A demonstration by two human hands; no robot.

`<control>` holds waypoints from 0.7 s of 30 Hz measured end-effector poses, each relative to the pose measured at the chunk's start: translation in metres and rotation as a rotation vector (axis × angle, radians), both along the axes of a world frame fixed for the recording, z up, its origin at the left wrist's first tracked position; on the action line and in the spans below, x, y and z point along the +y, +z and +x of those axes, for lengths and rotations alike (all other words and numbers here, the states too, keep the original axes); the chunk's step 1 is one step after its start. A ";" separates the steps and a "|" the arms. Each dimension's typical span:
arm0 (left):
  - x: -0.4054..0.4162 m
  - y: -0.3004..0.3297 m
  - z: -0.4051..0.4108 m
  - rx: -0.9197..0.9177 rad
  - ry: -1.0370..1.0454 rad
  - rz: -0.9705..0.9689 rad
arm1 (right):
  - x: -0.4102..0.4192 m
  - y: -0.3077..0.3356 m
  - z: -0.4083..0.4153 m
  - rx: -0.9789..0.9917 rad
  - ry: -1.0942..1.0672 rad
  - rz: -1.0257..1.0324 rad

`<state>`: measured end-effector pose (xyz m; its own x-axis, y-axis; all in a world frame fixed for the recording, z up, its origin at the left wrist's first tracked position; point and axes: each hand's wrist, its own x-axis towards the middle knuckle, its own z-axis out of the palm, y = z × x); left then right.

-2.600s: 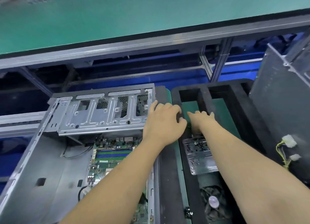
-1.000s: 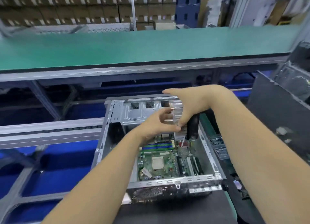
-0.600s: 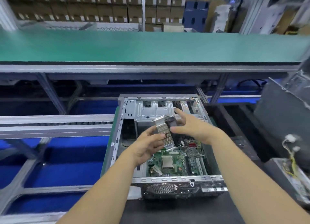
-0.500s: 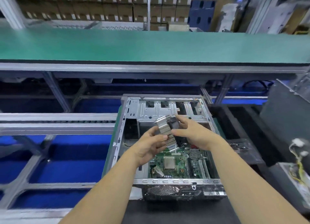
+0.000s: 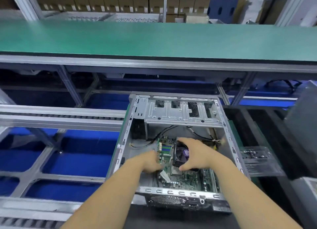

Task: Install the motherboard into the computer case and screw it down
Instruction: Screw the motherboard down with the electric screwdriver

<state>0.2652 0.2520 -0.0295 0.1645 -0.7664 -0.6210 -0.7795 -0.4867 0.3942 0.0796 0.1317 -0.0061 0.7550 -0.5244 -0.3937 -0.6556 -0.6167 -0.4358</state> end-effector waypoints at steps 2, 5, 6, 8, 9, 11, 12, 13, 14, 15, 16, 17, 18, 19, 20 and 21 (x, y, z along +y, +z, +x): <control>-0.002 -0.002 -0.001 -0.009 -0.050 0.063 | 0.005 -0.005 0.002 0.051 0.027 -0.094; -0.004 -0.001 0.002 0.036 0.002 0.112 | 0.010 -0.008 0.004 0.140 0.094 -0.218; -0.004 -0.002 0.003 0.065 0.020 0.141 | 0.011 -0.009 0.004 0.159 0.110 -0.235; -0.006 -0.002 0.003 0.106 0.036 0.192 | 0.012 -0.011 0.003 0.181 0.134 -0.237; -0.008 -0.002 0.003 0.109 0.031 0.196 | 0.012 -0.011 0.003 0.185 0.142 -0.233; -0.011 -0.003 0.001 0.080 -0.004 0.142 | 0.013 -0.011 0.003 0.182 0.149 -0.245; -0.013 -0.005 0.001 0.045 -0.010 0.088 | 0.013 -0.011 0.003 0.172 0.148 -0.262; -0.015 -0.006 0.001 0.013 0.011 0.016 | 0.013 -0.010 0.003 0.156 0.149 -0.287; -0.016 -0.006 0.001 0.011 0.077 -0.086 | 0.013 -0.008 0.003 0.134 0.157 -0.319; -0.018 -0.003 0.001 0.076 0.215 -0.191 | 0.015 -0.007 0.003 0.105 0.181 -0.355; -0.020 -0.001 0.002 0.189 0.370 -0.291 | 0.018 -0.007 0.003 0.072 0.218 -0.390; -0.021 0.003 0.002 0.316 0.509 -0.350 | 0.021 -0.007 0.003 0.032 0.260 -0.416; -0.021 0.007 0.003 0.434 0.605 -0.353 | 0.024 -0.006 0.003 -0.010 0.291 -0.425; -0.021 0.010 0.003 0.523 0.636 -0.312 | 0.026 -0.004 0.004 -0.045 0.304 -0.414; -0.020 0.011 0.002 0.592 0.623 -0.261 | 0.028 -0.002 0.004 -0.070 0.303 -0.392; -0.019 0.010 0.002 0.645 0.603 -0.205 | 0.029 0.001 0.004 -0.089 0.294 -0.375</control>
<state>0.2672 0.2331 -0.0192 0.2413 -0.7686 -0.5925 -0.0132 -0.6131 0.7899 0.0836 0.1605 -0.0050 0.9147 -0.3769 -0.1457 -0.4000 -0.8957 -0.1942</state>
